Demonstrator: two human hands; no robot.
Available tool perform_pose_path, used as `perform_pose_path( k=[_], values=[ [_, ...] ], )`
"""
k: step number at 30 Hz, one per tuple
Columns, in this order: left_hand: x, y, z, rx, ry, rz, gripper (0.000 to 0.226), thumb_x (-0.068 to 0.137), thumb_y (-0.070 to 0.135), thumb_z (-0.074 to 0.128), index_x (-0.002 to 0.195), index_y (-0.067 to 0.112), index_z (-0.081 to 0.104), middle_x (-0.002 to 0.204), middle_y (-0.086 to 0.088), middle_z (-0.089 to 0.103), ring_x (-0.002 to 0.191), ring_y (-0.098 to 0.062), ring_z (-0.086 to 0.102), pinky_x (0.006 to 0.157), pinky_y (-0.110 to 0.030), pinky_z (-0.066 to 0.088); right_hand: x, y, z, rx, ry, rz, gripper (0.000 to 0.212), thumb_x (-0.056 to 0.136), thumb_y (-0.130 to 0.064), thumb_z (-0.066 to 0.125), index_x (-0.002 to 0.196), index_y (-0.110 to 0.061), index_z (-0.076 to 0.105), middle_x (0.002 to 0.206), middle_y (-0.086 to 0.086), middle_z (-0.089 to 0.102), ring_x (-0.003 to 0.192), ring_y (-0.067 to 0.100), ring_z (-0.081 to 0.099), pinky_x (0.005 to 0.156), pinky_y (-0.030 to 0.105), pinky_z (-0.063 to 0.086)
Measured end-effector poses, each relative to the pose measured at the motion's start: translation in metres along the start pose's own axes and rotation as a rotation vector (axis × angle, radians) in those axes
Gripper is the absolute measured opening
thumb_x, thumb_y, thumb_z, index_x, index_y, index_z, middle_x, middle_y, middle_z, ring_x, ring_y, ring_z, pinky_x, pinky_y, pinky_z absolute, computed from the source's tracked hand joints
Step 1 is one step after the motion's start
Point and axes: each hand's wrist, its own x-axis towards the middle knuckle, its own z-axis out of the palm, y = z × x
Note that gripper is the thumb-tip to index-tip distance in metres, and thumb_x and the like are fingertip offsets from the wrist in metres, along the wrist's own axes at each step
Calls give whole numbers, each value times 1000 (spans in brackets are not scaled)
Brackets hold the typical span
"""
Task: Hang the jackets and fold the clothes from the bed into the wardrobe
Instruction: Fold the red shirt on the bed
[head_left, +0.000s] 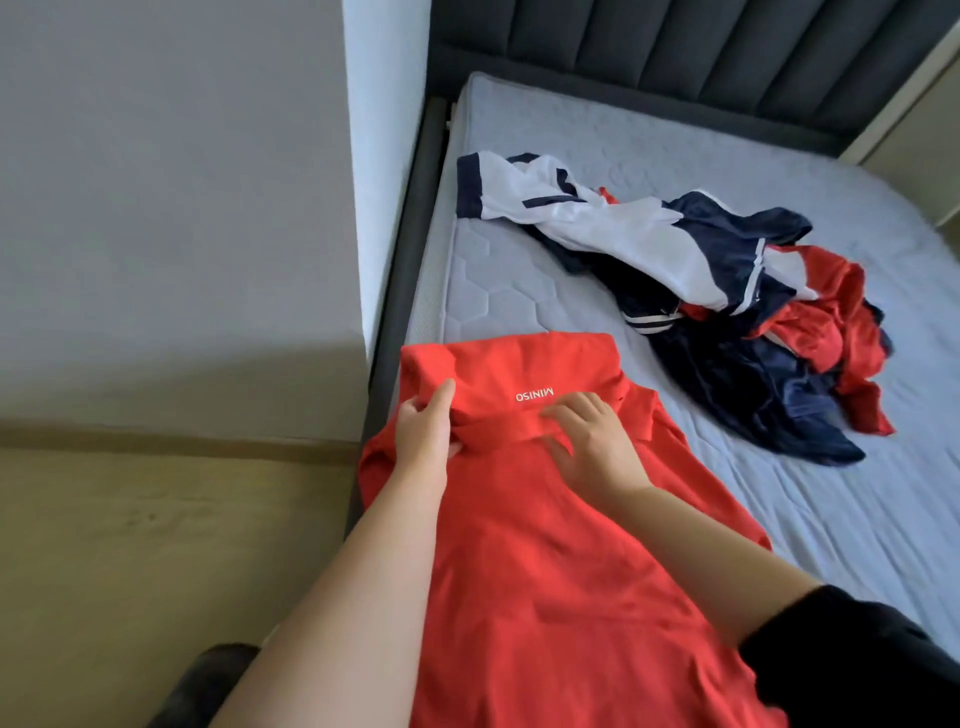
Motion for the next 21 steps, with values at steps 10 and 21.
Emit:
perform_pose_path(
  k=[10,21],
  values=[
    [9,-2,0,-8,-60,-73,14,87,7,65,96,12,55,88,-5,61,73,-17,60,52,-31,54,29,67,0,771,-22,1224,20,89,-32,65,77,-16,60,70,-1,54,62,12,49,55,24,36],
    [21,-6,-13,354,229,291,33,78,21,65,109,9,63,103,-9,67,95,-29,64,86,-44,53,37,78,14,549,139,1208,43,88,-37,59,58,-9,52,57,6,50,60,27,53,62,39,47]
  ],
)
